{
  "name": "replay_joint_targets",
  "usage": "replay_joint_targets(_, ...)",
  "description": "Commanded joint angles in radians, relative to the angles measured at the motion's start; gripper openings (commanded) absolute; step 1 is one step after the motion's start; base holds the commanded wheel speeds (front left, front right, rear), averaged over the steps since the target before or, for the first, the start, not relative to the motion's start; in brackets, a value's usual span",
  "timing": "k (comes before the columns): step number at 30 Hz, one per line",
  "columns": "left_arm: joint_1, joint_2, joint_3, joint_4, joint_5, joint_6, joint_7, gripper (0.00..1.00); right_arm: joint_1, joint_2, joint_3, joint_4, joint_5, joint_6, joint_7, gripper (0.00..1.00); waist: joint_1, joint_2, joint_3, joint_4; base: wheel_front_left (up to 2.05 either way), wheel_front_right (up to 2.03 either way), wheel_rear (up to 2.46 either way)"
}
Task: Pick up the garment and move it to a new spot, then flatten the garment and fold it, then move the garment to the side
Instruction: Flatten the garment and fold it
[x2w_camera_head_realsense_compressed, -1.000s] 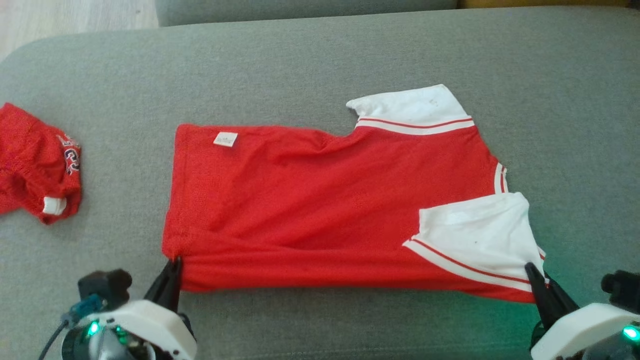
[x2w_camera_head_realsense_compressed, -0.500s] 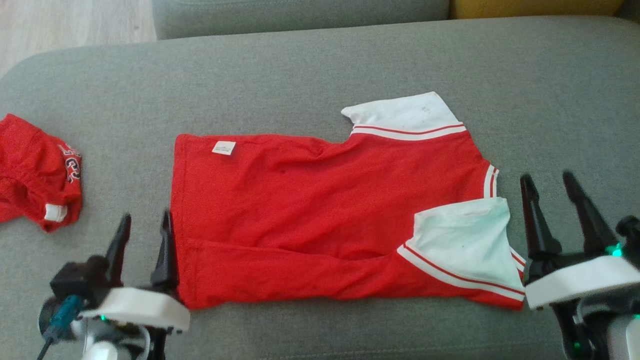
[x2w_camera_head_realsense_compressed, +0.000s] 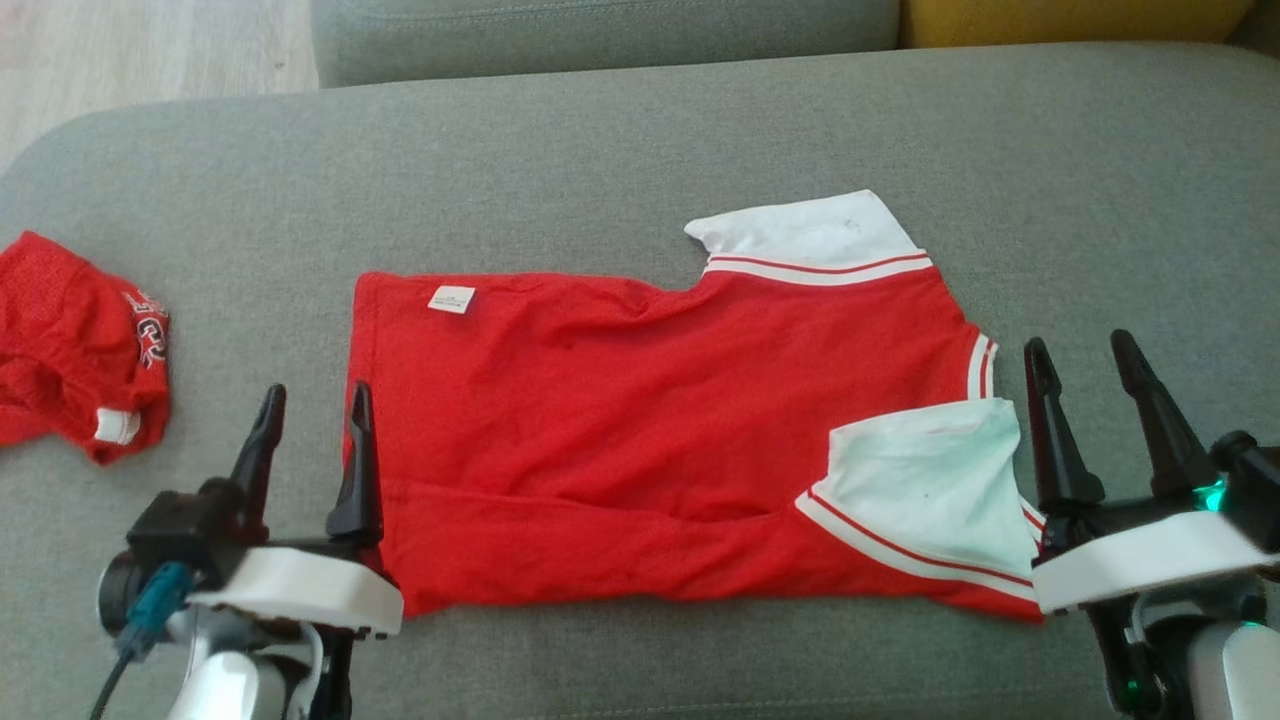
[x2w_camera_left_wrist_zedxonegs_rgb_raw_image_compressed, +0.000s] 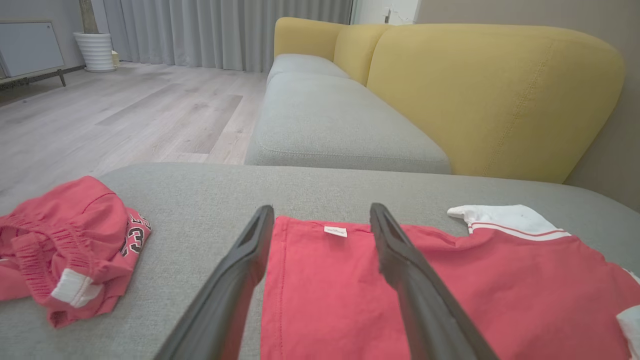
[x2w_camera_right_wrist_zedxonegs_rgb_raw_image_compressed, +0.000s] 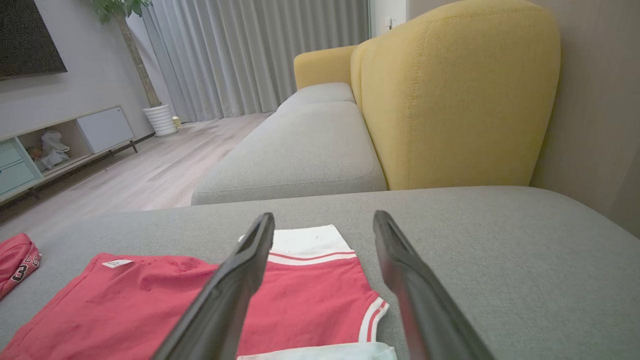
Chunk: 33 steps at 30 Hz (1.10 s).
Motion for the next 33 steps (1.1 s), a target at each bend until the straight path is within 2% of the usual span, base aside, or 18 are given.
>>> replay_joint_targets(1, -0.060, 0.018, 0.032, -0.020, 0.007, 0.001, 0.002, 1.00, -0.042, -0.013, 0.023, -0.030, 0.000, 0.007, -0.008, 1.00, 0.0000, 0.0000, 0.007, -0.001, 0.00, 0.00, 0.00)
replay_joint_targets(6, -0.109, 0.017, 0.022, 0.017, -0.008, -0.015, 0.030, 1.00, -0.054, -0.011, 0.022, -0.028, 0.003, 0.007, -0.005, 1.00, 0.0000, 0.0000, 0.037, -0.002, 0.00, 0.00, 0.00)
replay_joint_targets(10, -0.229, 0.020, 0.024, 0.106, -0.042, -0.050, 0.074, 1.00, -0.078, -0.008, 0.025, -0.033, 0.006, 0.007, -0.003, 1.00, 0.0000, 0.0000, 0.095, -0.005, 0.00, 0.00, 0.00)
replay_joint_targets(20, -0.585, 0.040, 0.057, 0.542, -0.127, -0.136, 0.160, 1.00, -0.163, -0.015, 0.063, -0.010, 0.018, 0.007, -0.008, 1.00, 0.0000, 0.0000, 0.211, -0.048, 0.00, 0.00, 0.00)
replay_joint_targets(28, -0.729, 0.047, 0.067, 0.832, -0.167, -0.168, 0.226, 1.00, -0.197, -0.014, 0.075, 0.024, 0.031, 0.007, -0.023, 1.00, 0.0000, 0.0000, 0.246, -0.070, 0.00, 0.00, 0.00)
replay_joint_targets(29, -0.737, 0.046, 0.066, 0.855, -0.172, -0.174, 0.232, 0.89, -0.199, -0.014, 0.075, 0.029, 0.033, 0.007, -0.026, 1.00, 0.0000, 0.0000, 0.247, -0.071, 0.00, 0.00, 0.00)
replay_joint_targets(30, -0.744, 0.047, 0.064, 0.875, -0.173, -0.179, 0.233, 0.41, -0.201, -0.013, 0.073, 0.033, 0.035, 0.007, -0.028, 1.00, 0.0000, 0.0000, 0.248, -0.071, 0.00, 0.00, 0.00)
replay_joint_targets(31, -0.750, 0.046, 0.064, 0.890, -0.176, -0.183, 0.228, 0.09, -0.204, -0.012, 0.072, 0.037, 0.036, 0.007, -0.030, 1.00, 0.0000, 0.0000, 0.249, -0.072, 0.00, 0.00, 0.00)
replay_joint_targets(32, -0.756, 0.047, 0.062, 0.904, -0.178, -0.188, 0.223, 0.00, -0.206, -0.012, 0.071, 0.042, 0.038, 0.007, -0.031, 1.00, 0.0000, 0.0000, 0.250, -0.072, 0.00, 0.00, 0.00)
replay_joint_targets(33, -0.760, 0.046, 0.060, 0.917, -0.178, -0.192, 0.220, 0.00, -0.209, -0.012, 0.069, 0.046, 0.040, 0.007, -0.032, 1.00, 0.0000, 0.0000, 0.250, -0.072, 0.00, 0.00, 0.00)
